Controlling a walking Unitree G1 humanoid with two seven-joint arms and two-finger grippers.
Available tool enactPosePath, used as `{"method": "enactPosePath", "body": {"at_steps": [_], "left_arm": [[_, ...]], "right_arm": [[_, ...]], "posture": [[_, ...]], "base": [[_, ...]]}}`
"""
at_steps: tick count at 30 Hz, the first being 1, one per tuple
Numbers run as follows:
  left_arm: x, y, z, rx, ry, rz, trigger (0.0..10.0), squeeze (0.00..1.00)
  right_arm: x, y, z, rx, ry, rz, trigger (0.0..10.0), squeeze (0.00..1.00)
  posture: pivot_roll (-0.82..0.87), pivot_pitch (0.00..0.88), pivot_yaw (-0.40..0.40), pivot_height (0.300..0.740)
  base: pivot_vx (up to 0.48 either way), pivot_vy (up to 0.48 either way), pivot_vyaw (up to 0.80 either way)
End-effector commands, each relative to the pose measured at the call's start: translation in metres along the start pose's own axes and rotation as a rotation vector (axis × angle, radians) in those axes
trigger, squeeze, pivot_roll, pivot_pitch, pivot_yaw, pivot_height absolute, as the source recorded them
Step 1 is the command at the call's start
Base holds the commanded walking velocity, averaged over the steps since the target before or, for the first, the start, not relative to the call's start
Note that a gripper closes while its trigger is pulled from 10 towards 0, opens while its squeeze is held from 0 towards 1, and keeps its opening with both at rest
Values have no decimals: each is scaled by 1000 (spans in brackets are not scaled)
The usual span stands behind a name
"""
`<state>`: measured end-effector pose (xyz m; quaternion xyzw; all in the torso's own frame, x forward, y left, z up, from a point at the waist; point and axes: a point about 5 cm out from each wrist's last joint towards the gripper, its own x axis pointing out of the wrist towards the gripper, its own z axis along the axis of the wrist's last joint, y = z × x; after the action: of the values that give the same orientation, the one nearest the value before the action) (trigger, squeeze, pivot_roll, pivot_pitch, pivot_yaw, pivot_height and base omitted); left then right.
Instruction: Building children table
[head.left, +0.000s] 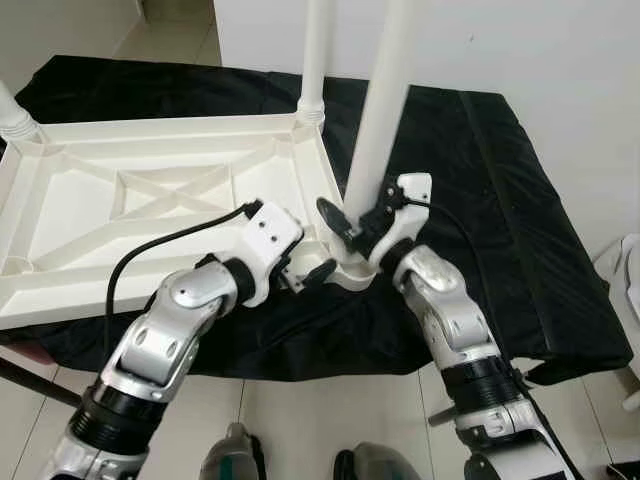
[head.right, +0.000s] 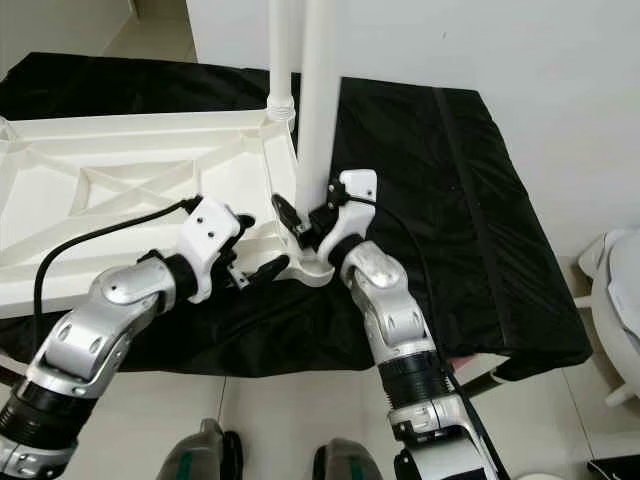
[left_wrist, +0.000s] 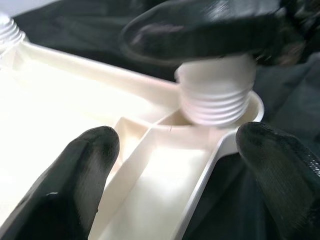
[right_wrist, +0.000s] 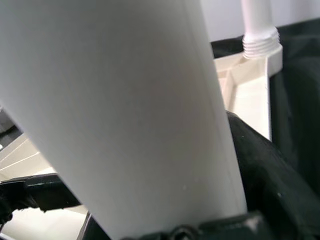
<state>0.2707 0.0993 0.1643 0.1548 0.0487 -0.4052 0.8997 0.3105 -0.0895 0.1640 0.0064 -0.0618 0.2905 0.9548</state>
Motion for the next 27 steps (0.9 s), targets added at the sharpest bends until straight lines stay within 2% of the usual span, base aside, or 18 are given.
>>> {"method": "enactPosePath", "body": {"at_steps": [1,10,19,27], "left_arm": [[-2,-2,-3,27,23,43,10000,0],[-2,-5,-8,53,59,19,10000,0],[0,-5,-5,62,56,27,10000,0],[-1,-3,-4,69,51,37,10000,0]], "right_arm": [[-10,-6,0,27,1,-36,10000,0],[-29,-15,-10,55,55,-120,10000,0],[-38,-17,-17,96,95,-166,10000,0],[-46,-24,-14,89,102,-205,10000,0]], "posture": [[-91,61,-27,740],[-105,65,-20,740],[-105,60,-24,740],[-110,67,-20,740]], "base": [[0,0,0],[0,0,0],[0,0,0],[0,0,0]]}}
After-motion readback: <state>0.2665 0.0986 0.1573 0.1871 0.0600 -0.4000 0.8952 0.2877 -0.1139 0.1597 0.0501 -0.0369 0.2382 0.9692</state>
